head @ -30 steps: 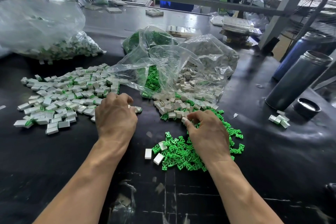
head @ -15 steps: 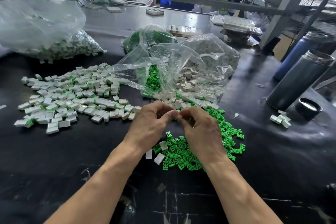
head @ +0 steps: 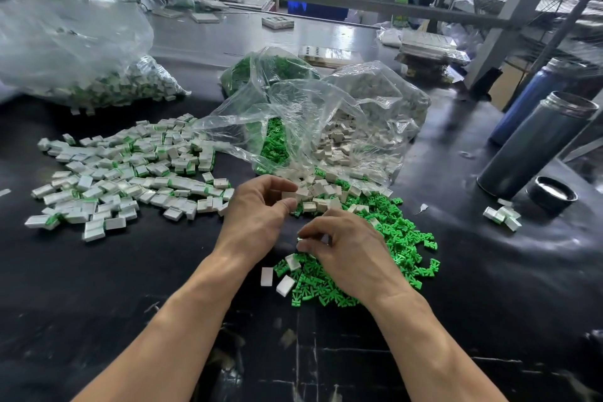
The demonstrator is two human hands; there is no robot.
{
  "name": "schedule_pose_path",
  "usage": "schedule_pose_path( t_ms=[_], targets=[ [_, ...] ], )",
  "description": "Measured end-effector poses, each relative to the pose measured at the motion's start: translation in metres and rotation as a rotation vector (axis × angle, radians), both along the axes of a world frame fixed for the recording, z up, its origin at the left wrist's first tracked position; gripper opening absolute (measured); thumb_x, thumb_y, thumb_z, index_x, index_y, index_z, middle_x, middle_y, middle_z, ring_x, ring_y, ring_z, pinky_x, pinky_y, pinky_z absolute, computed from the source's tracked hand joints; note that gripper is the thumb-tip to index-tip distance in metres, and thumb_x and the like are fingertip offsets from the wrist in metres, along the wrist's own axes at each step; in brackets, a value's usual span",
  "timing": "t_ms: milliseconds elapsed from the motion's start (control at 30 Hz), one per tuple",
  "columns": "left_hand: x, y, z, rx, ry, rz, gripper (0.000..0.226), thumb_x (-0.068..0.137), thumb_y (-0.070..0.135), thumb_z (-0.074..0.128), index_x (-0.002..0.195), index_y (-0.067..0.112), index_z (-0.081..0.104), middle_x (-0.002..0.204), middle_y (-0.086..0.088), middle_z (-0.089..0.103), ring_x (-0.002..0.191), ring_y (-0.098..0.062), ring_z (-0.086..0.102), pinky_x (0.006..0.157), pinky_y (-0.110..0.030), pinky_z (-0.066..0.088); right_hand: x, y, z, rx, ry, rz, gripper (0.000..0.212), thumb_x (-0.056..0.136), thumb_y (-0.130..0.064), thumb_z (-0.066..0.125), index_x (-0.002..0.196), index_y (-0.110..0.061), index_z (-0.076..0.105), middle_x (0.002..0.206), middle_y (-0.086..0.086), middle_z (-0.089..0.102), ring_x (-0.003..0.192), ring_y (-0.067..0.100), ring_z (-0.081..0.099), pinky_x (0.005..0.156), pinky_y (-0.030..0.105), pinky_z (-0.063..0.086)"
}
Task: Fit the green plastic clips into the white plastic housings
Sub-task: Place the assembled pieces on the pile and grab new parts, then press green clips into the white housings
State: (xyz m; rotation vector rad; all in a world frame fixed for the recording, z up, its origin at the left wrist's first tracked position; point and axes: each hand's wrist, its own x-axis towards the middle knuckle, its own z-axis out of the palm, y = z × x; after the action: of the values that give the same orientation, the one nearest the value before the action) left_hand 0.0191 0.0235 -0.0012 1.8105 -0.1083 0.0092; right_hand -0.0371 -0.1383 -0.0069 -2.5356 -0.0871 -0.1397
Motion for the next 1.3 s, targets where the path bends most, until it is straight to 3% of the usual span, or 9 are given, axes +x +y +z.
schedule_pose_path(
  t_ms=[233,400,567,667,967,1200,1300],
  targets=[
    [0.000,-0.001,0.001,-0.120,0.040,-0.007,0.015,0.089,0.006,0.077,0.094,0.019,0.073,0.082,0.003,0.074,0.064,0.003,0.063,0.048,-0.013,0.046,0.003,0.005,-0.005,-0.046,0.000,-0.019,0.012,0.092,-0.043,0.073,0.104,-0.040,0.073,0.095,-0.021,0.055,0.096,0.003,0.049,0.085,0.027,0.038],
    [-0.001,-0.002,0.002,-0.240,0.094,-0.022,0.016,0.086,0.000,0.077,0.093,0.013,0.071,0.091,-0.014,0.076,0.069,-0.012,0.067,0.055,-0.017,0.052,0.003,0.009,-0.004,-0.053,-0.004,-0.032,0.017,0.092,-0.044,0.073,0.108,-0.038,0.071,0.104,-0.019,0.059,0.103,0.008,0.054,0.087,0.029,0.040],
    [0.001,-0.003,0.001,-0.278,0.096,-0.061,0.018,0.085,-0.003,0.077,0.093,0.012,0.070,0.087,-0.008,0.079,0.074,-0.015,0.075,0.063,-0.020,0.057,0.004,0.010,-0.003,-0.068,0.001,-0.030,0.022,0.095,-0.042,0.070,0.115,-0.037,0.070,0.108,-0.016,0.060,0.107,0.011,0.057,0.091,0.031,0.045],
    [0.001,-0.002,0.001,-0.253,0.100,-0.055,0.019,0.084,-0.001,0.079,0.090,0.015,0.071,0.082,-0.005,0.078,0.071,-0.014,0.075,0.060,-0.020,0.056,0.004,0.012,-0.001,-0.085,0.010,-0.035,0.019,0.095,-0.043,0.070,0.112,-0.036,0.073,0.109,-0.015,0.059,0.108,0.013,0.057,0.092,0.032,0.045],
    [0.000,-0.002,0.002,-0.249,0.102,-0.057,0.020,0.085,-0.002,0.078,0.090,0.017,0.073,0.085,-0.009,0.077,0.076,-0.021,0.076,0.071,-0.027,0.061,0.006,0.016,0.005,-0.072,0.052,-0.077,0.022,0.092,-0.044,0.073,0.112,-0.035,0.074,0.109,-0.013,0.060,0.109,0.014,0.058,0.096,0.035,0.047],
    [-0.001,-0.003,0.004,-0.262,0.099,-0.052,0.019,0.085,-0.004,0.076,0.091,0.014,0.073,0.081,-0.006,0.076,0.074,-0.016,0.074,0.065,-0.020,0.057,0.005,0.016,0.003,-0.063,0.055,-0.104,0.013,0.095,-0.040,0.070,0.103,-0.031,0.074,0.105,-0.010,0.062,0.103,0.015,0.058,0.092,0.035,0.048],
    [-0.001,-0.003,0.004,-0.261,0.105,-0.042,0.019,0.085,-0.003,0.077,0.091,0.015,0.073,0.079,-0.004,0.077,0.073,-0.016,0.074,0.062,-0.021,0.057,0.004,0.013,-0.001,0.147,-0.022,-0.152,0.006,0.095,-0.030,0.072,0.096,-0.027,0.077,0.094,-0.011,0.068,0.089,0.010,0.063,0.083,0.031,0.052]
  ],
)
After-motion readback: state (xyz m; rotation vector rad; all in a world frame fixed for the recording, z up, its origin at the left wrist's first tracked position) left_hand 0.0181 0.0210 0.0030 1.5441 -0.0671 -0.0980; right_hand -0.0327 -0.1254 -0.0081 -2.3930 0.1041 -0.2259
